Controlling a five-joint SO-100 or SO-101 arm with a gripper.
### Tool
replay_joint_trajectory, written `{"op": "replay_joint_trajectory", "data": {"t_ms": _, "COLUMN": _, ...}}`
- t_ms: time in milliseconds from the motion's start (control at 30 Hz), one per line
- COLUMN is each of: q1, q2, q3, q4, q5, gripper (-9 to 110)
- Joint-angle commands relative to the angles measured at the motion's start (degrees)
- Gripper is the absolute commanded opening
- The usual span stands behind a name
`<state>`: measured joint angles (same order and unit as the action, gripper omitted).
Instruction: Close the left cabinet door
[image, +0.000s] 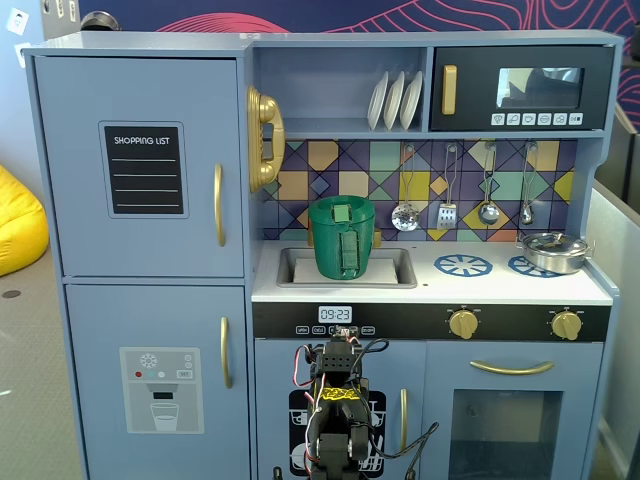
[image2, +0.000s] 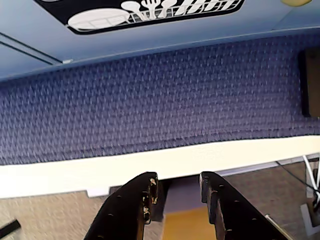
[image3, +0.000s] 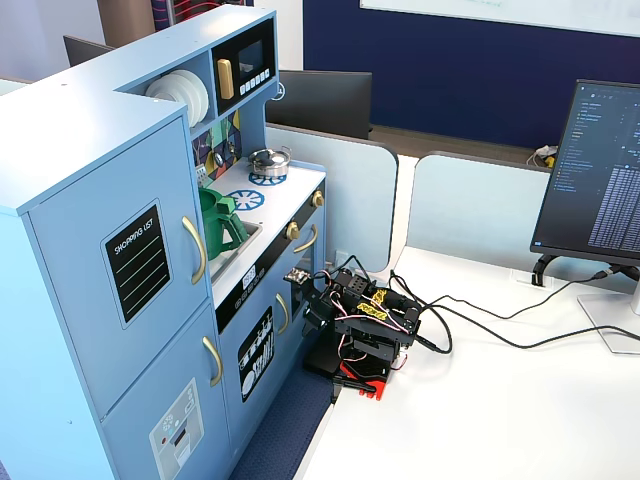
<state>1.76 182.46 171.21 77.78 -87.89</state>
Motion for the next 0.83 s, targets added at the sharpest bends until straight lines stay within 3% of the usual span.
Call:
{"op": "replay_joint_trajectory", "data": {"t_ms": 0, "q1": -0.4, "q2": -0.4, "q3": 0.4, "q4": 9.9, "q5": 1.4, "gripper": 0}}
{"op": "replay_joint_trajectory", "data": {"t_ms": 800, "q1": -1.3, "q2": -0.4, "q3": 0.4, "q4": 10.0, "q5": 1.1, "gripper": 4}}
